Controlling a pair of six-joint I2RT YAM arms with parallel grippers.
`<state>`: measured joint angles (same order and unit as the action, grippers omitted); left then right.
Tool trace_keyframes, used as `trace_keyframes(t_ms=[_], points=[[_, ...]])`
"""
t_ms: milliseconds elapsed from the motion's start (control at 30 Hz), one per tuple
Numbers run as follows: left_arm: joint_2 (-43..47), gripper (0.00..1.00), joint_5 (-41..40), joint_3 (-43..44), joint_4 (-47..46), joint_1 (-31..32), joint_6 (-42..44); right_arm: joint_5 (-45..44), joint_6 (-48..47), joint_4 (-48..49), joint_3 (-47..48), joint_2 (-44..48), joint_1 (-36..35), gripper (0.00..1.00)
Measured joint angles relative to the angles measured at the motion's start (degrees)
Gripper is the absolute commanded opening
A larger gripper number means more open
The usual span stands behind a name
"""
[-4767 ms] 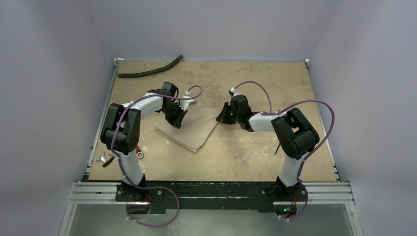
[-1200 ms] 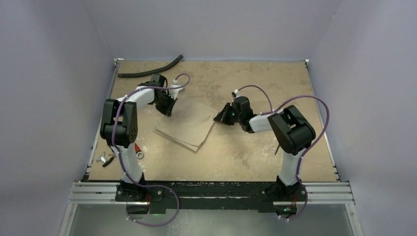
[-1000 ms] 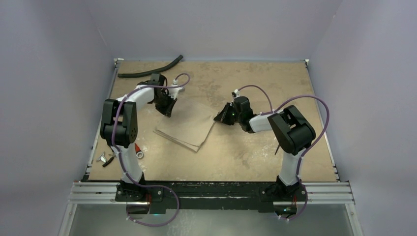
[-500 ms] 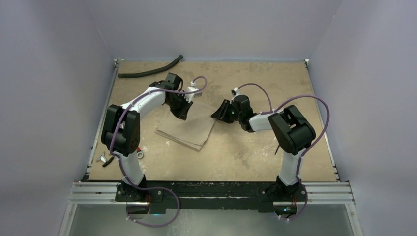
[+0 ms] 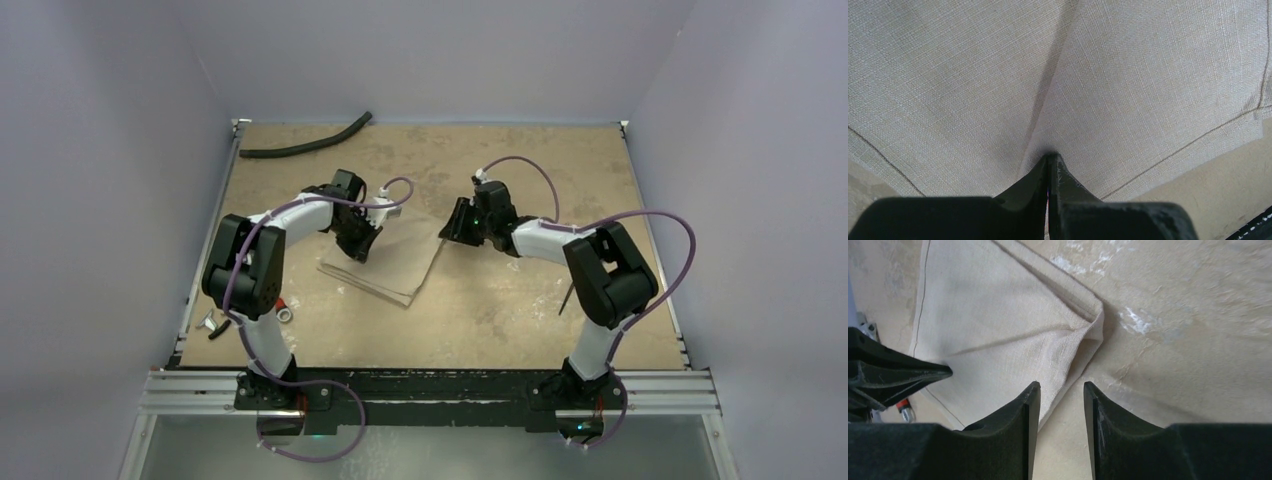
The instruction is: Fold the napkin into a case and place the utensils inside
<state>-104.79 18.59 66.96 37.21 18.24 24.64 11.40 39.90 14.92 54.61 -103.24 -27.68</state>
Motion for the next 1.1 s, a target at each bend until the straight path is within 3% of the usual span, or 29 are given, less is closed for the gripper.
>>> trace_keyframes(t_ms=[200,400,867,1100], points=[[0.26,0.02,-0.28,-0.55,-1.07,0.0,-0.07,-3.23,-2.45,-4.5,1.88,3.06,0.13,0.0],[0.46,0.01,-0.31,-0.76,-1.33,0.0,-0.11,2.23,-2.34,0.72,2.21,3.82,0.42,0.0],[0.81,0.01,-0.85,-0.9,-1.73,0.0,-0.09,15.34,1.49,14.1,2.71,-12.26,5.88,0.0],[1.6,0.01,-1.42,-1.75,-1.99,0.0,-0.09,18.97,2.78,19.12,2.51,-14.29,7.85,0.0]])
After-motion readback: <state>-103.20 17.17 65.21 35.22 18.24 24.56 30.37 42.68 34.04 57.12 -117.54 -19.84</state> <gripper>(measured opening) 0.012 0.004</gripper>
